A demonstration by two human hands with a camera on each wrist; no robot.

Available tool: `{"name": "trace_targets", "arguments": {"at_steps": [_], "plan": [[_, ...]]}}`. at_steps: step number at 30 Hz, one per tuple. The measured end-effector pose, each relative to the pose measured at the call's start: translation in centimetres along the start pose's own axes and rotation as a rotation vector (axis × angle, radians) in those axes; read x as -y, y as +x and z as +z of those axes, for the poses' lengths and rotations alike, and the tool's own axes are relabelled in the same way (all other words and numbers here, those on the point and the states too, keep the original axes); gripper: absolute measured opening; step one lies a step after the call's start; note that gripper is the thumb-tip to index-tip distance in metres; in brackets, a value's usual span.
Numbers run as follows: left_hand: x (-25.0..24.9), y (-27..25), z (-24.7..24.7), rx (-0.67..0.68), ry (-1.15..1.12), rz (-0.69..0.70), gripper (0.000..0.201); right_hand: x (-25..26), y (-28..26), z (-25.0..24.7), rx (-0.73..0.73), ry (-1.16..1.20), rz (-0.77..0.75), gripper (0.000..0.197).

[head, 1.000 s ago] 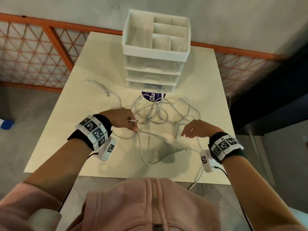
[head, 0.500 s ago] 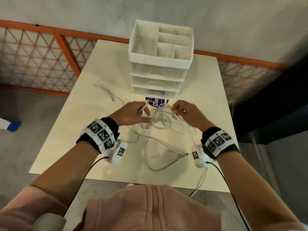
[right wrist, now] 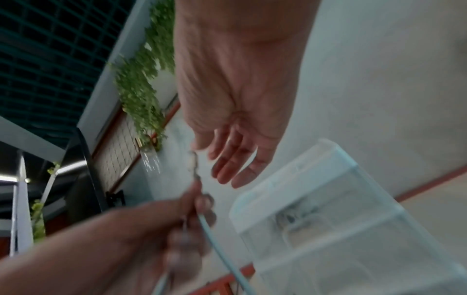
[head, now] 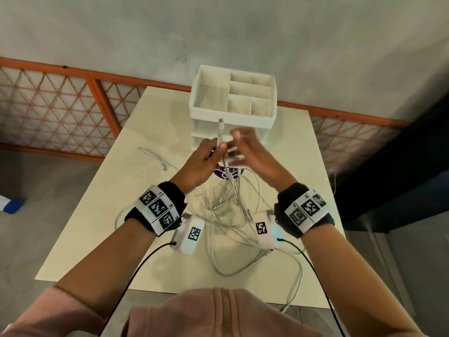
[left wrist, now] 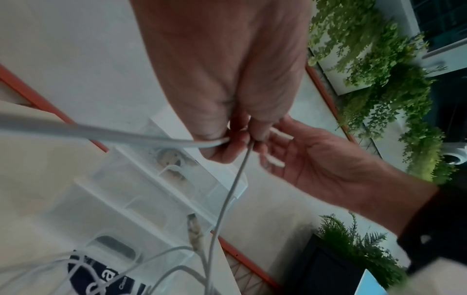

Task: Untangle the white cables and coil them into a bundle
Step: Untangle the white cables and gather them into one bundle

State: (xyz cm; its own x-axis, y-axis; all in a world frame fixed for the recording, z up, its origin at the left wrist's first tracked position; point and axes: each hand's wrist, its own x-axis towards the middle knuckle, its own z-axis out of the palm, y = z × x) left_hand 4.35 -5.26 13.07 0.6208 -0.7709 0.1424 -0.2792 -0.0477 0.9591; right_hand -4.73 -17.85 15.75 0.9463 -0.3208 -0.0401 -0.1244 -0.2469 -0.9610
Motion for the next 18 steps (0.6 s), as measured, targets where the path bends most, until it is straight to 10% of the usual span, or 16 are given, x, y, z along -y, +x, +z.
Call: {"name": "trace_targets", "arguments": {"at_steps": [5,13,18], "plan": [[-1.0,0.8,-2.3,-0.153,-0.257,0.015,0.030,-6.9,-1.2,0.9,0.417,-0.381,0.167,0.029],[-0.6,1.4,-6.5,-0.375,-0.216,0.099,0.033,-13.7,-2.3,-7.6,0.317,-0.756,0.386,0.031],[1.6,1.0,-3.8,-0.064,0.186,-0.030,0.020,-8.9,-0.6,-6.1,0.234,-0.682,0.209,0.020]]}}
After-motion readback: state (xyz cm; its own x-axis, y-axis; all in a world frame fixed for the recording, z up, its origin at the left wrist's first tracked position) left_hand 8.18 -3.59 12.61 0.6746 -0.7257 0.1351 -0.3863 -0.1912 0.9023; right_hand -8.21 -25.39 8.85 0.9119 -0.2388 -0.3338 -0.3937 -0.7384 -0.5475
